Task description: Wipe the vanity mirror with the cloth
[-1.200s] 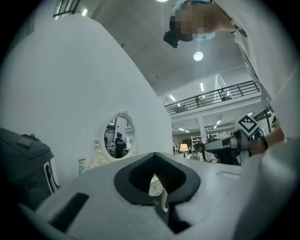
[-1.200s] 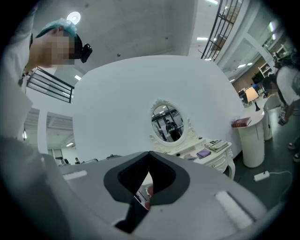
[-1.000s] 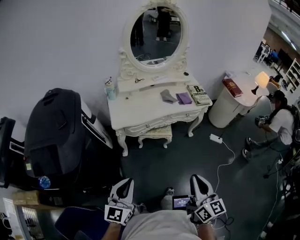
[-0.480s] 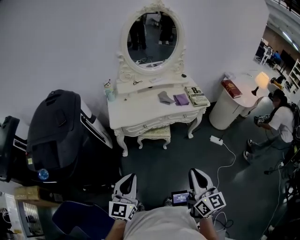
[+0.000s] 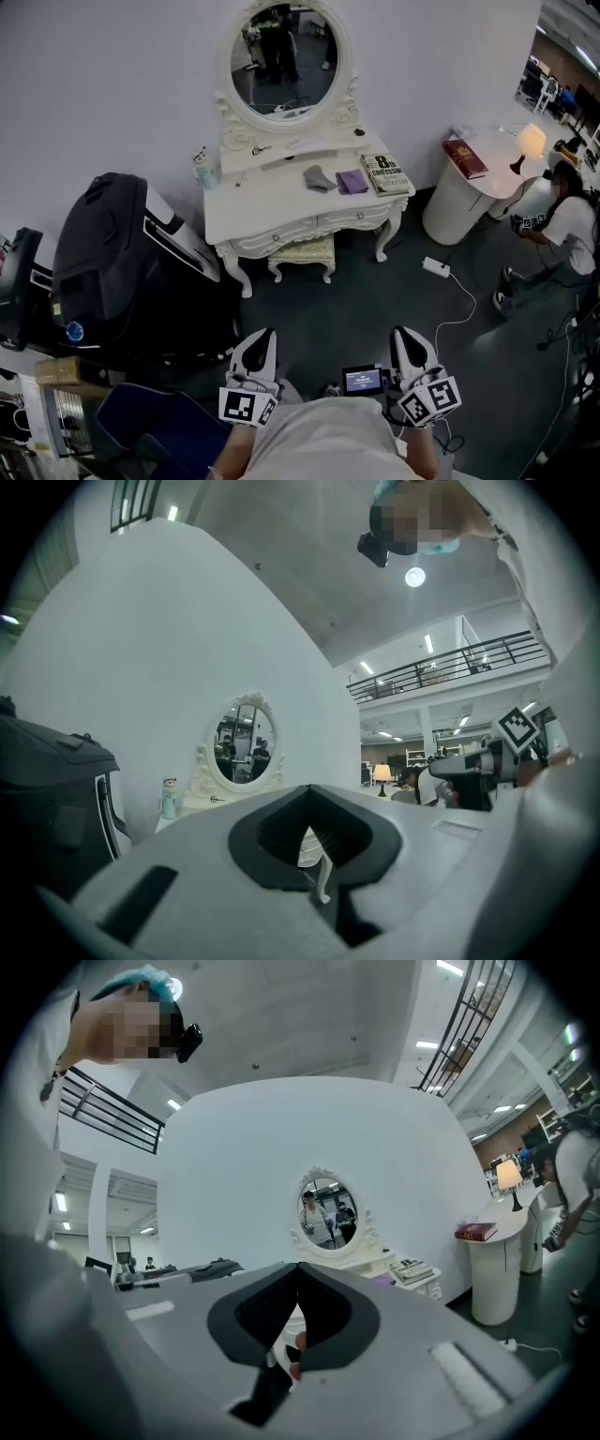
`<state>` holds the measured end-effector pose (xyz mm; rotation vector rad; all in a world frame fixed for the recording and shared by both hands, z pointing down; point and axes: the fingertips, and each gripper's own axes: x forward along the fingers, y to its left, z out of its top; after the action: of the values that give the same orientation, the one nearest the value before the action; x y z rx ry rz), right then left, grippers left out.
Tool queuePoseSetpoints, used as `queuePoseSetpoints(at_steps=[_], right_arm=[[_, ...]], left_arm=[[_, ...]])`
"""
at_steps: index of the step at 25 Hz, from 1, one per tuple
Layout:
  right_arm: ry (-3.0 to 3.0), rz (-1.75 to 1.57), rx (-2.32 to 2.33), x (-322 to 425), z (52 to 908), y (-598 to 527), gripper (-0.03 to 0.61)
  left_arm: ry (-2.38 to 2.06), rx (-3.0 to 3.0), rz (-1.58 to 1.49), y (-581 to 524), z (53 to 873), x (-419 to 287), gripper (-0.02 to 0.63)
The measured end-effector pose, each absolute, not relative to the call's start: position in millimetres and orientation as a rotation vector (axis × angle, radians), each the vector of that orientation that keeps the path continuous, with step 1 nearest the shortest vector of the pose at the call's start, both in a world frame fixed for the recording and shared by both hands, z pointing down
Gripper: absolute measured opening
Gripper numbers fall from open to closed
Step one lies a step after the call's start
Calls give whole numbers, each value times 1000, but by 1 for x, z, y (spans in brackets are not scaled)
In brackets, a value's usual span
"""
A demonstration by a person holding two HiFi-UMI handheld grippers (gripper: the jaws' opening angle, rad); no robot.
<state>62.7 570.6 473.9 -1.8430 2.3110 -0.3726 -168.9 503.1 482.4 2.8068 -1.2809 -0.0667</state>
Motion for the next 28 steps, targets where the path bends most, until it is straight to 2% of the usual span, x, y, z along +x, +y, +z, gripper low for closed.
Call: queuePoseSetpoints(at_steps=[6,13,28], right_arm=[[2299,-429,-1850,95,483,569,8],[2329,-446,-1861,102,496,514,8],[2331,-340,-1927,73,465,335,9]], left_arm=[[-1320,2788,-5,498,487,-153,6],[-1321,2794,8,449,500,-146,6],[-1144,2922,-124,250,475,-142,6]])
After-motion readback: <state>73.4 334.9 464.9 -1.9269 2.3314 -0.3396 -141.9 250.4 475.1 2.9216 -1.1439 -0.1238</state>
